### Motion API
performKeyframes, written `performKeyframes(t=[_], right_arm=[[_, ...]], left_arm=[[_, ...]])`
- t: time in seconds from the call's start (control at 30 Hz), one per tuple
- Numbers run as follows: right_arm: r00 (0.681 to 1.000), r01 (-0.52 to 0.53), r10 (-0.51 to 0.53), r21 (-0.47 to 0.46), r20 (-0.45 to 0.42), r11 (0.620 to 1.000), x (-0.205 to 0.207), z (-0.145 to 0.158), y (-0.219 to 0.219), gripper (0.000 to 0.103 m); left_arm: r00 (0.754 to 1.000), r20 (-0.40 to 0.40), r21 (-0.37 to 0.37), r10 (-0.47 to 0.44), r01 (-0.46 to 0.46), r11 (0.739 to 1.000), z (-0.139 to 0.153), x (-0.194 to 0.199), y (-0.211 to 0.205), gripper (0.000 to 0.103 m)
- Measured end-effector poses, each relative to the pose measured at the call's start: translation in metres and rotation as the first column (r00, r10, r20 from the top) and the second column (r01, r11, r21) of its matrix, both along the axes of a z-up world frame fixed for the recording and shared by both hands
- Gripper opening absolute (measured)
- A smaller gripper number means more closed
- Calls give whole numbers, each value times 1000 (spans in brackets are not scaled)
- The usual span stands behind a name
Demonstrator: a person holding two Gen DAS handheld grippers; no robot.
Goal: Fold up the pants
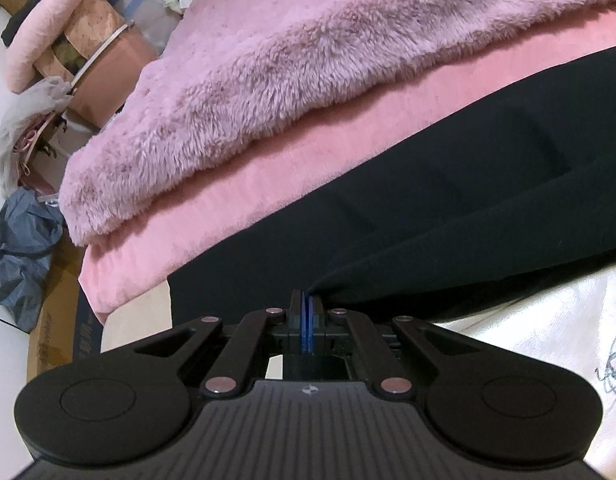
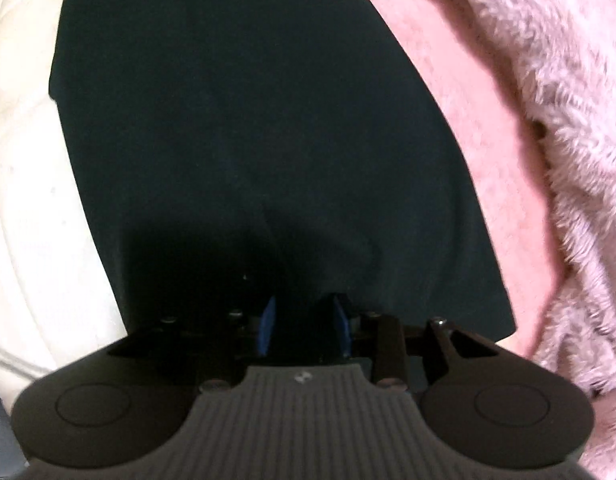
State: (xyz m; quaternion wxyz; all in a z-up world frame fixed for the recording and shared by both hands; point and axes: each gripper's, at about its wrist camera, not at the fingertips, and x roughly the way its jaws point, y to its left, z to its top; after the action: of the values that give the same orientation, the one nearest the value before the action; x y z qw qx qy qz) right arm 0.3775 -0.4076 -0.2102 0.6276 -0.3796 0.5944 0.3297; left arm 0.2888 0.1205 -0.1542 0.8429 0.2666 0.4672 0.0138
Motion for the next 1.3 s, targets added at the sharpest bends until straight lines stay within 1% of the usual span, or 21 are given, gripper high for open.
performKeyframes(t=[0.03, 0.07, 0.1, 0.17, 0.2, 0.3, 0.37, 0.5, 0.6, 0.7, 0.73, 0.8, 0.9, 0.97, 1.07, 1.13, 1.23, 1.3], right_arm=[[1000, 20, -20, 6, -8, 1000, 2, 0, -2, 22], [999, 39, -39, 15, -19, 999, 3, 0, -3, 12], [999, 44, -43, 24, -19, 999, -1, 1, -3, 9], [999, 33, -34, 27, 22, 999, -13, 3, -2, 0], [998, 38, -39, 29, 42, 999, -19, 5, -2, 0], [983, 78, -88, 68, 160, 995, -42, 21, -7, 0], [959, 115, -140, 113, 247, 987, -60, 39, -13, 0], [892, 172, -238, 198, 384, 965, -104, 79, -18, 0], [843, 181, -269, 225, 466, 957, -126, 103, -21, 0], [794, 187, -290, 239, 535, 953, -141, 122, -22, 0], [778, 193, -300, 245, 551, 950, -138, 127, -22, 0], [761, 210, -319, 250, 565, 945, -125, 133, -24, 0], [747, 241, -332, 232, 576, 943, -89, 127, -24, 0], [740, 274, -352, 221, 573, 936, -59, 116, -23, 0], [724, 337, -392, 206, 567, 919, -16, 90, -21, 0], [722, 381, -423, 196, 548, 904, 10, 69, -19, 0], [727, 418, -440, 168, 527, 893, 32, 38, -15, 0], [730, 433, -448, 159, 516, 887, 42, 21, -14, 0]], left_arm=[[1000, 0, -8, 5, -5, 1000, 0, 0, 2, 0], [1000, 2, -17, 9, -9, 1000, 0, -1, 3, 0], [1000, 4, -25, 14, -14, 1000, 0, -2, 5, 0], [1000, 12, -37, 23, -22, 999, 1, -4, 6, 0], [999, 20, -43, 28, -27, 999, 3, -7, 6, 0], [998, 46, -57, 41, -39, 998, 10, -15, 5, 0], [997, 64, -66, 48, -44, 997, 16, -22, 6, 0], [993, 95, -90, 66, -57, 994, 31, -37, 7, 0], [990, 120, -110, 78, -65, 992, 47, -44, 9, 0], [990, 124, -97, 70, -59, 994, 62, -37, 6, 0], [991, 123, -77, 61, -52, 996, 65, -32, 4, 1], [993, 106, -42, 47, -43, 998, 65, -14, -1, 1], [996, 78, -18, 47, -46, 999, 58, 14, -5, 1], [998, 49, -2, 49, -49, 999, 48, 36, -8, 1], [998, 6, 23, 56, -56, 998, 29, 62, -13, 1], [998, -25, 39, 56, -55, 998, 14, 78, -17, 1], [998, -45, 86, 48, -44, 995, -7, 94, -23, 1], [997, -54, 102, 45, -40, 994, -18, 101, -26, 1]])
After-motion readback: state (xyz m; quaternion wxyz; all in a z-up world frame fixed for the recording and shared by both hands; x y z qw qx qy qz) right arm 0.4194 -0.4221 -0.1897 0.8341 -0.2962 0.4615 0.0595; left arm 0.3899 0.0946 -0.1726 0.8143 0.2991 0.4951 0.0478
